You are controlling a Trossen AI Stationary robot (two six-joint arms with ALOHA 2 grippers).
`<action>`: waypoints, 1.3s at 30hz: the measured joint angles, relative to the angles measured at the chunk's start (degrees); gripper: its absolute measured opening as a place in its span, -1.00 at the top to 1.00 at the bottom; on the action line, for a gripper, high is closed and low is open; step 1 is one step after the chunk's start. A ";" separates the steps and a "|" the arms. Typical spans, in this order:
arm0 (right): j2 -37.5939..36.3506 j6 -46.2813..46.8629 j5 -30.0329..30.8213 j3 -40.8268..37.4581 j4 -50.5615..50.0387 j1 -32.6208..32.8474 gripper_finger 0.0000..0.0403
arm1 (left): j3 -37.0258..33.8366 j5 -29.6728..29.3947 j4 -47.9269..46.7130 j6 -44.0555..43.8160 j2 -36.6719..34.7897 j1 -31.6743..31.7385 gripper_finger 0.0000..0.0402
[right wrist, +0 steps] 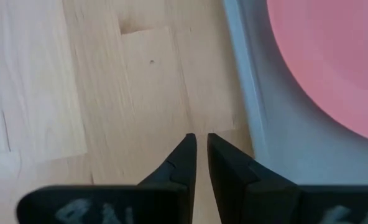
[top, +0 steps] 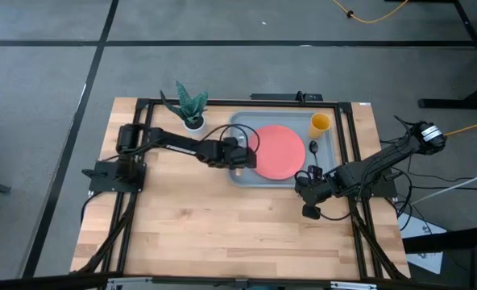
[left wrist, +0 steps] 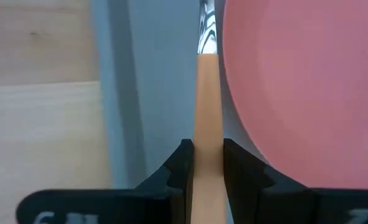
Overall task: Pick and place plate/cup/fork/spoon on tray
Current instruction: Put the orange fork to the left of the pink plate on the blue serving tray
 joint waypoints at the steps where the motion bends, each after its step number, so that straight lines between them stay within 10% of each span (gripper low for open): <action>1: 0.00 -0.01 -0.01 0.00 0.03 0.01 0.77 | 0.56 0.15 -0.09 0.33 0.91 0.19 0.72; 39: 0.00 0.12 -1.29 -0.02 -0.99 -0.01 0.77 | 2.23 -0.74 1.23 2.10 4.42 1.89 0.57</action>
